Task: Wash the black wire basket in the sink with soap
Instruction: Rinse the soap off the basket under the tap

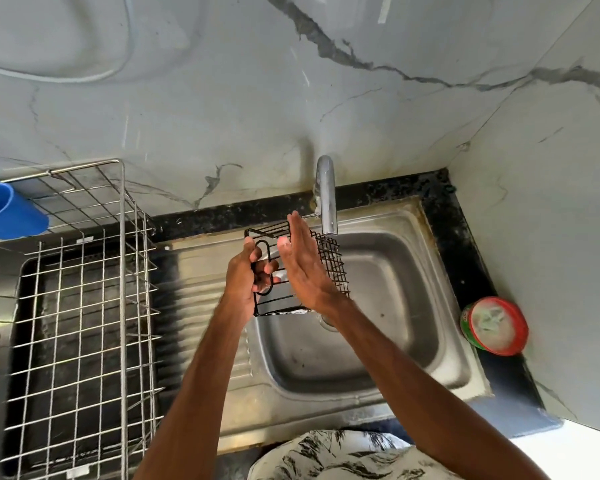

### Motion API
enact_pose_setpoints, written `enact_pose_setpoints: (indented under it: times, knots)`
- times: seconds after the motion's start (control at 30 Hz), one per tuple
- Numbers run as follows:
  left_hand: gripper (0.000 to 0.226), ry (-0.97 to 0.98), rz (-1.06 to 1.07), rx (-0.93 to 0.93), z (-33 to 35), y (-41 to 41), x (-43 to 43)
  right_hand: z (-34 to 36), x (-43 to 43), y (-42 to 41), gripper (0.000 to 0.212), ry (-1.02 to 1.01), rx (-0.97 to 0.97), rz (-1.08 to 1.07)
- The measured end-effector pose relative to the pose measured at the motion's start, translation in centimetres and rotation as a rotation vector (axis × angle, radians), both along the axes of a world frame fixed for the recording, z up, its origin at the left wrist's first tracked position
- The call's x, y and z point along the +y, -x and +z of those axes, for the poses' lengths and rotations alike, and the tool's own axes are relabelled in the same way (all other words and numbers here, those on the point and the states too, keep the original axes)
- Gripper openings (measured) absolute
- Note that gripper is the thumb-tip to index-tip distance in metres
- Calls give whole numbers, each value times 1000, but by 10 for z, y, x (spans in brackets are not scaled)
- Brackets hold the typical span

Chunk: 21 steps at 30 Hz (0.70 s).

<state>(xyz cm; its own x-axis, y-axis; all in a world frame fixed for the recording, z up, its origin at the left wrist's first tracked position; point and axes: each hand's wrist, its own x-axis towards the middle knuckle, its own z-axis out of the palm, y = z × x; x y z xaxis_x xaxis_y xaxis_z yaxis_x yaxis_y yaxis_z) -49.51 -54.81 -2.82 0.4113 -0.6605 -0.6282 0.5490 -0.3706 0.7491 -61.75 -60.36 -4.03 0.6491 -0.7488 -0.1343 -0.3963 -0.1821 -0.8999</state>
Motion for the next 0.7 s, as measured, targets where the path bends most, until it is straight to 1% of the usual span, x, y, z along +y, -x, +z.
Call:
enact_pose_setpoints:
  times: [0.07, 0.13, 0.2, 0.27, 0.37, 0.43, 0.57, 0.63, 0.67, 0.7]
  knots:
    - [48, 10, -6, 13, 2, 0, 3, -11, -10, 7, 57, -8, -45, -55]
    - [48, 32, 10, 37, 2, 1, 6, -23, -20, 16, 52, -35, -22, -77]
    - [48, 45, 27, 55, 1, 2, 7, -36, -30, 27, 55, -183, 64, -93]
    - [49, 47, 34, 53, 1, 1, 9, -54, -37, 40, 54, -259, 93, -105]
    - [48, 48, 51, 65, 0, -1, 11, -78, -34, 55, 69, -249, 148, -101]
    - [47, 45, 52, 68, -1, -2, 13, -77, -25, 59, 68, -243, 193, -84]
    - [47, 28, 103, 99, -7, -6, 17, -83, -5, 71, 63, -304, 301, -83]
    - [48, 25, 134, 96, -8, -8, 17, -80, 10, 79, 64, -295, 368, -44]
    - [48, 28, 149, 97, -7, -8, 16, -74, 18, 80, 67, -284, 379, -23]
    - [48, 27, 162, 95, -7, -8, 14, -64, 25, 77, 71, -275, 348, -7]
